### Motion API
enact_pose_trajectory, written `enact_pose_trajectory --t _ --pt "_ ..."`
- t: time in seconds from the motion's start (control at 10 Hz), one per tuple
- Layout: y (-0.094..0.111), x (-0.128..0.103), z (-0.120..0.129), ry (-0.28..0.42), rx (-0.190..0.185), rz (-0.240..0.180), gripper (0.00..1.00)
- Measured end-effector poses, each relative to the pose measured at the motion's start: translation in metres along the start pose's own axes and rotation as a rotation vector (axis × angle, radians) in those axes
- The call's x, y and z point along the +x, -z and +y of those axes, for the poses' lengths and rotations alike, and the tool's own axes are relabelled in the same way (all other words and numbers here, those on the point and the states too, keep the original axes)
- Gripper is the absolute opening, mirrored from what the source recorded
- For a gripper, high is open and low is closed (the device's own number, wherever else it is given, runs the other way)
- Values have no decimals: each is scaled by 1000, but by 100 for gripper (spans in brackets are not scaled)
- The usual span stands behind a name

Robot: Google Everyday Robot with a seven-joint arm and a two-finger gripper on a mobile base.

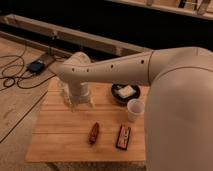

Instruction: Place the white sponge in the ceramic cup

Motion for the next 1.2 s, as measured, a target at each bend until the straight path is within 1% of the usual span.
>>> enact_pose_trajectory --t 0.4,0.6,0.7,0.8,0.9,1.0,1.2 --pt "0 -1 1 -1 -4 2 65" --pt "-6 -13 -4 -22 -10 3 65" --pt "-7 -26 -13 -40 2 -11 65" --pt "-6 -47 -32 -68 30 -36 65" --pt "-6 -64 -49 -94 50 -55 65" --pt "-5 -77 -62 -114 63 -69 65" --pt "-4 -112 -93 -154 90 -110 65"
